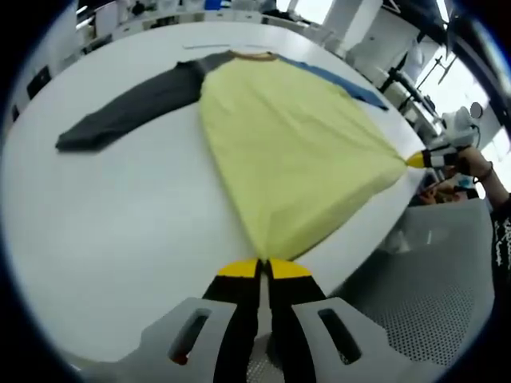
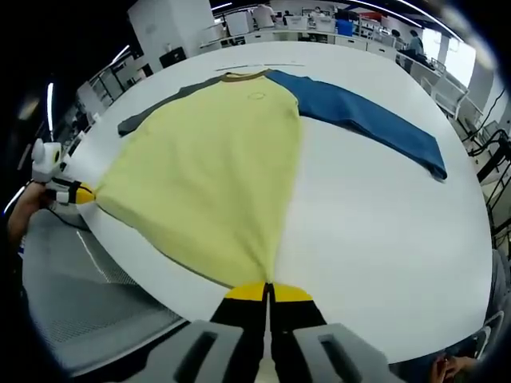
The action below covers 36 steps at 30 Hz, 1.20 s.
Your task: Fold the garment on the visible template until the final outline fits inside the template.
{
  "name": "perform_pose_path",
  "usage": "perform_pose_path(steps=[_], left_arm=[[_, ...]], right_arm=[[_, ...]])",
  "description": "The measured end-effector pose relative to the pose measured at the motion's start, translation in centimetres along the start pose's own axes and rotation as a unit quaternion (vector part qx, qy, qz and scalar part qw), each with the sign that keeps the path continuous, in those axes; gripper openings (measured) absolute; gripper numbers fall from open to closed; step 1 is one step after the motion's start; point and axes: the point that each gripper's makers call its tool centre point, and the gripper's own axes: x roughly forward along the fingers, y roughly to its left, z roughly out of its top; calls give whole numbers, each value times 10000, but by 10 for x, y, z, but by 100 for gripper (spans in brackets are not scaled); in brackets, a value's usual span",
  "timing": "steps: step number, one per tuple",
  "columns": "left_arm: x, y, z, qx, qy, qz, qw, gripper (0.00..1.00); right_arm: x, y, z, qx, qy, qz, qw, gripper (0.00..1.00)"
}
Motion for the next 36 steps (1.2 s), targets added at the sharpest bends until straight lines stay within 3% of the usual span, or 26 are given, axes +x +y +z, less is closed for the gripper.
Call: perform_pose_path(steps=[9, 11, 13, 15, 26, 36], left_arm=[[4, 6, -2, 76, 136, 131, 9998, 2], [4, 3, -3, 201, 175, 120, 9996, 8], [3, 2, -4, 289, 194, 146, 9993, 19], [0, 3, -1, 392, 72, 178, 9990, 25], [-15, 0, 30, 695, -741, 280, 9944, 60], [-29, -1, 57, 716, -1565, 387, 9843, 88]], right_arm=[[4, 0, 1, 238, -108, 42, 9997, 0], [4, 0, 1, 213, -130, 31, 9997, 0], [2, -1, 6, 377, -278, 28, 9989, 9], [0, -2, 9, 616, -361, 82, 9974, 17], [-10, -13, 25, 716, -653, -4, 9953, 50], [-24, -36, 52, 677, -1083, -135, 9917, 66]])
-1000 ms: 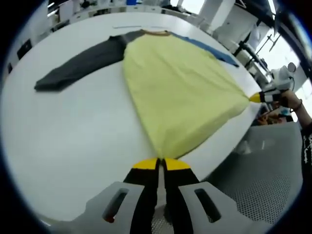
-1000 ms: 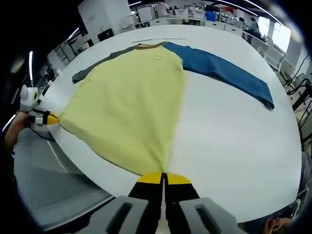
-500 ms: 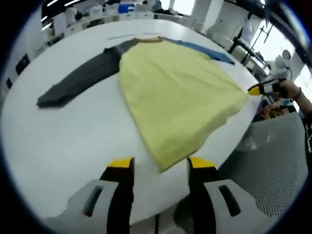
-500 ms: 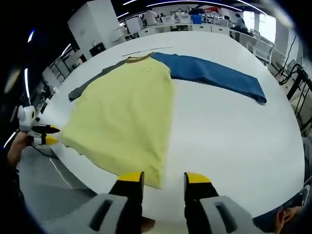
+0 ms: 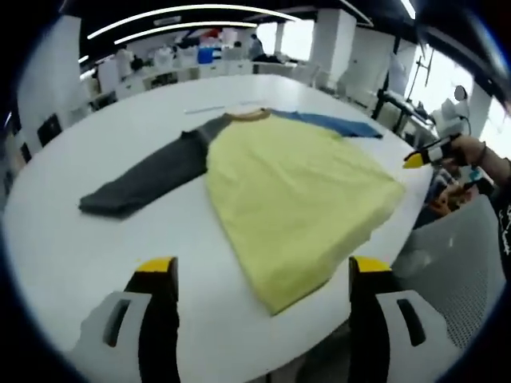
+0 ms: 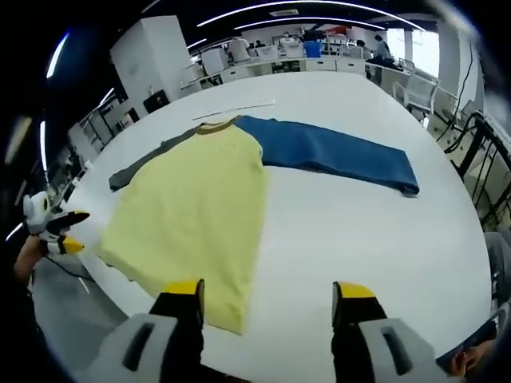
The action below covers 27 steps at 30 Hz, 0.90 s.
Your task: Fold the garment on the visible template until the final outline fits inside the template.
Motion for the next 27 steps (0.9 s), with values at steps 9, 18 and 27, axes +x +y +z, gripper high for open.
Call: perform_pose_path(steps=[9, 18, 27], left_arm=[[-1, -1, 10, 73, -277, -58, 9996, 99], [-2, -4, 11, 198, -312, -13, 9993, 99], [3, 0, 13, 137, -314, 95, 9994, 99]], right_arm=[[-2, -34, 39, 71, -435, -87, 9990, 72], [7, -76, 63, 193, -732, -287, 9967, 74], [13, -120, 81, 207, -826, -725, 9937, 73]])
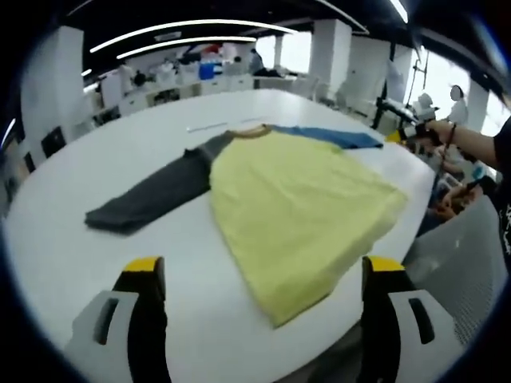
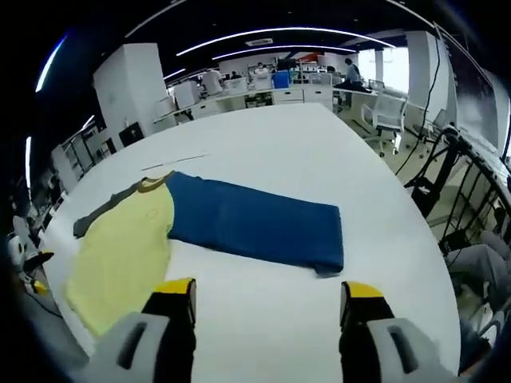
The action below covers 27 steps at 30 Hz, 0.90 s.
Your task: Fold the garment on the visible template until the final outline fits inside the template.
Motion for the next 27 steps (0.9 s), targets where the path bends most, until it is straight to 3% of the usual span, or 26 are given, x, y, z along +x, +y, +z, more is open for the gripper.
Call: perform_pose_path(steps=[10, 15, 22, 27], left_arm=[[2, -4, 1, 47, -34, -4, 10000, 99], [2, -4, 1, 48, -22, 27, 10000, 99], [3, -4, 4, 121, -52, 71, 9999, 94], [2, -4, 7, 276, -88, 109, 9995, 93]], right_arm=[[24, -44, 8, 173, -4, -338, 9993, 63], [34, -51, 8, 235, 51, -386, 9990, 55], [46, -63, 8, 272, 137, -486, 9984, 35], [53, -66, 9, 235, 146, -525, 9982, 29]])
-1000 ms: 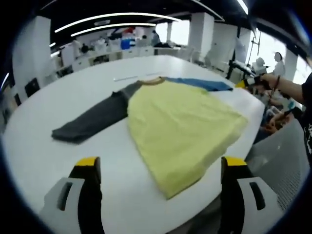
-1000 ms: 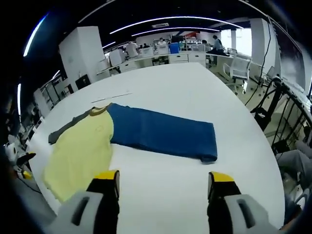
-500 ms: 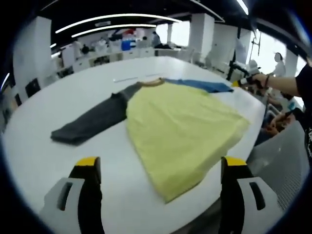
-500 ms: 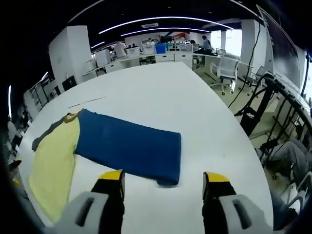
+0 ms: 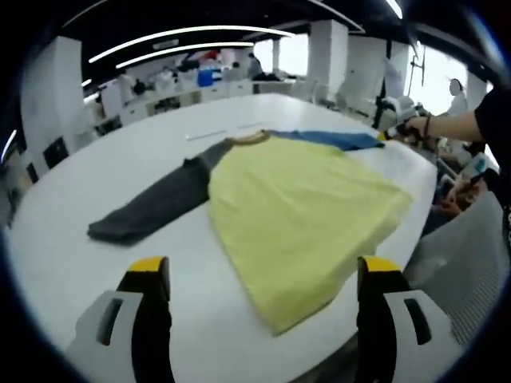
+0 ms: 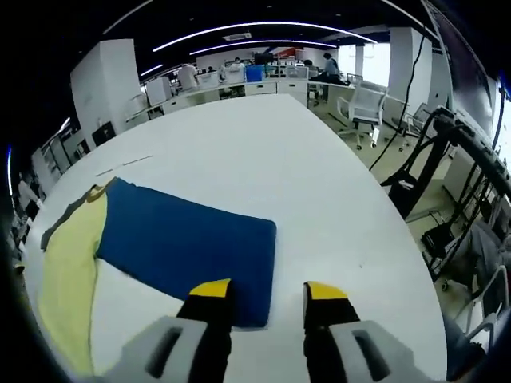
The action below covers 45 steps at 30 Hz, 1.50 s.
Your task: Fold the garment on the visible template until the final outline fits inside the template.
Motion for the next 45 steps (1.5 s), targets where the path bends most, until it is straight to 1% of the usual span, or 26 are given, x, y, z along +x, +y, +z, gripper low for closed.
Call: perform_pose_path(steps=[3, 5, 7, 9, 10, 11, 12, 16, 17, 18, 19, 23, 26, 29, 36, 39, 41, 45], left_arm=[[0, 1, 0, 16, 0, 16, 10000, 94], [1, 1, -2, -19, 51, -3, 10000, 94], [2, 0, -2, -12, 50, -27, 10000, 94], [2, -2, -1, 21, 34, -40, 10000, 95], [2, -2, 0, 36, 19, -47, 10000, 95], [1, -4, 1, 50, -10, -74, 10000, 95], [1, -4, 2, 49, -20, -82, 10000, 96], [1, -6, 4, 68, -36, -119, 9999, 96], [0, -6, 4, 85, -38, -120, 9999, 97], [0, -6, 4, 95, -34, -123, 9999, 97], [0, -6, 4, 94, -23, -122, 9999, 97], [-2, -5, 4, 101, 26, -117, 9999, 99], [-2, -3, 5, 58, 18, -98, 9999, 99], [-2, -3, 5, -5, 21, -119, 9999, 99], [-5, -5, 12, 5, -34, -185, 9998, 99], [-6, -6, 13, 25, -2, -213, 9998, 99], [-7, -7, 13, 25, 56, -249, 9997, 99], [-10, -9, 16, -35, 9, -307, 9995, 99]], right_arm=[[5, 0, -1, 0, 52, 4, 10000, 25], [7, 1, -1, -133, 74, -18, 9999, 23], [8, 0, 2, -57, 35, -34, 10000, 21], [9, 2, 3, -132, 37, 7, 9999, 18], [9, 3, 3, -144, 40, 45, 9999, 15], [10, 7, 3, -53, 60, 155, 9998, 12], [11, 6, 3, -24, 41, 150, 9999, 10], [11, 7, 3, -20, 79, 134, 9999, 9], [10, 7, 3, -10, 83, 127, 9999, 7], [10, 6, 3, -16, 91, 100, 9999, 0], [9, 5, 2, -56, 116, 74, 9999, 0], [6, 8, 4, 90, 216, 76, 9997, 0], [1, 14, 7, 75, 269, 112, 9995, 0], [-5, 22, 13, 118, 252, 218, 9994, 0], [-18, 40, 30, 26, 166, 384, 9991, 0], [-21, 47, 36, 18, 144, 447, 9989, 0], [-23, 54, 41, -49, 127, 499, 9987, 0], [-27, 66, 48, -178, 123, 560, 9982, 0]])
